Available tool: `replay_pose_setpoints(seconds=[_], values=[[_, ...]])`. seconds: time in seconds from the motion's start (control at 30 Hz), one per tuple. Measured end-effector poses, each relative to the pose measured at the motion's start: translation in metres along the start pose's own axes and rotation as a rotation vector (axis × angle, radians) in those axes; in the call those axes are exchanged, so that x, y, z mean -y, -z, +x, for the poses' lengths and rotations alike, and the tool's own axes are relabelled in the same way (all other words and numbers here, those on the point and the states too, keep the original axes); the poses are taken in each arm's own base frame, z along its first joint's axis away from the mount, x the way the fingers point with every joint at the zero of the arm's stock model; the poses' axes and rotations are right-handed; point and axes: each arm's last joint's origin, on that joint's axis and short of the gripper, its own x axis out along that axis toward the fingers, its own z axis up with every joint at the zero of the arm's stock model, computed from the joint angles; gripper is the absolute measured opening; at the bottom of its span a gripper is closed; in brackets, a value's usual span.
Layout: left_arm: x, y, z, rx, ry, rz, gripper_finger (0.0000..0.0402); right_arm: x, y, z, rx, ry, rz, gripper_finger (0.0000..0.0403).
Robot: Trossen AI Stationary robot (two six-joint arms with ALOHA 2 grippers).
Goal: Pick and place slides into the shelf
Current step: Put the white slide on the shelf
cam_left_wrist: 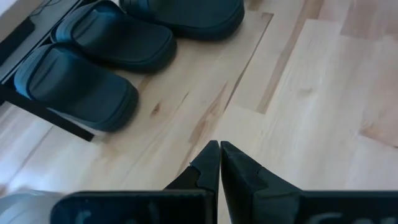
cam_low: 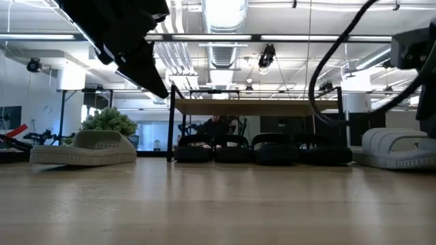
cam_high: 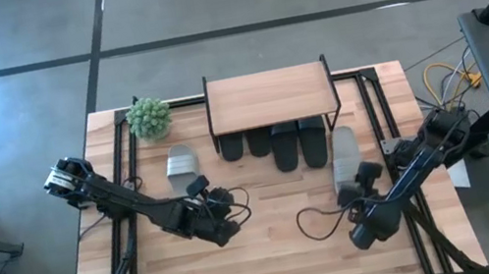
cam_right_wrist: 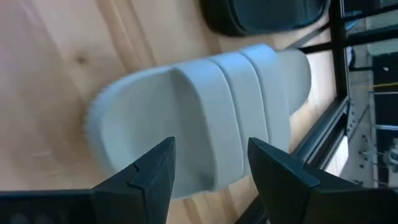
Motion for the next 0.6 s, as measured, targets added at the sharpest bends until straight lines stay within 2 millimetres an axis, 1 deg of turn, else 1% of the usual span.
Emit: replay_pose_setpoints(seconds=[0.13,0.27,0.47,0.6], values=[[0.000,0.001,0.001,0.000,-0.002,0.001,0.0000,-0.001,0.005,0.013,-0.009,0.008,0.006,0.0194],[-0.001,0.001,0.001,0.000,-0.003,0.001,0.0000,0.000,0.010,0.022,-0.013,0.020,-0.001,0.0194],[-0.001,0.001,0.001,0.000,-0.005,-0.001,0.0000,0.002,0.015,0.028,-0.021,0.047,-0.016,0.0193],[-0.001,0.000,0.002,0.003,-0.007,-0.007,0.0000,0.003,0.014,0.029,0.024,0.069,-0.014,0.0181]])
